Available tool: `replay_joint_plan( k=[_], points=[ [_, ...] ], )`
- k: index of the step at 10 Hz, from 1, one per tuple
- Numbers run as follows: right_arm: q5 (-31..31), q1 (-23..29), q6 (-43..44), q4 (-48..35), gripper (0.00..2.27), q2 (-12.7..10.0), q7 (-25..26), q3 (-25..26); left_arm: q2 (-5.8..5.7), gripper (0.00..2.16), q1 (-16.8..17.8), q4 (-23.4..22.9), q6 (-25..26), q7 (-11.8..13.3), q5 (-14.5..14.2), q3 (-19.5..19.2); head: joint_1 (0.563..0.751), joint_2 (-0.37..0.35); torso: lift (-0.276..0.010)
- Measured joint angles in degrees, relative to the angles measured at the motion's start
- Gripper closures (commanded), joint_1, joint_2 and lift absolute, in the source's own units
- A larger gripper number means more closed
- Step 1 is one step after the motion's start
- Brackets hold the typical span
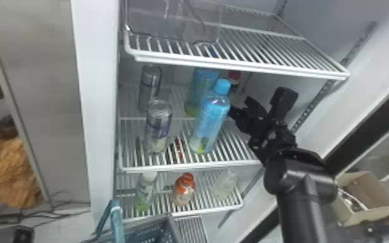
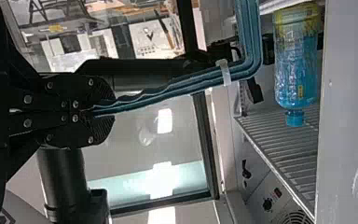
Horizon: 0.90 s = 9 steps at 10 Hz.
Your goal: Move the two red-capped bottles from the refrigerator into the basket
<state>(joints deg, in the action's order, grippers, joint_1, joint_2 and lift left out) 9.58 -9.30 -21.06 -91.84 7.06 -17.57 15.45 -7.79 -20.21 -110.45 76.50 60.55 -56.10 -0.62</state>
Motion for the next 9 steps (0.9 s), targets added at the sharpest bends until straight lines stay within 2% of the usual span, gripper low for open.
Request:
replay_joint_plan(
  k=[6,7,8,9],
  points=[
    [-0.9,-4.1,-1.0,4.1,0.12,0.6,1.1,-0.7,0.0,1.2,0.3,0.4,-0.1,0.0,-0.3,0.3,0.695,-0.35,0.0],
    [-1.0,-4.9,-1.0,4.9,0.2,0.8,1.0,-0.8,0.04,1.2,0.4,0.4,-0.2,0.0,-0.3,0.3,0.695,-0.35,0.0],
    [-1.0,-5.4,-1.2,5.5,0.65,1.0,1.0,-0.9,0.04,1.2,0.4,0.4,-0.2,0.0,-0.3,0.3,0.695,-0.35,0.0],
    [-0.5,-5.8,-1.7,6.2,1.2,1.1,0.9,-1.0,0.04,1.2,0.4,0.4,-0.3,0.0,-0.3,0.3,0.695,-0.35,0.0]
  ],
)
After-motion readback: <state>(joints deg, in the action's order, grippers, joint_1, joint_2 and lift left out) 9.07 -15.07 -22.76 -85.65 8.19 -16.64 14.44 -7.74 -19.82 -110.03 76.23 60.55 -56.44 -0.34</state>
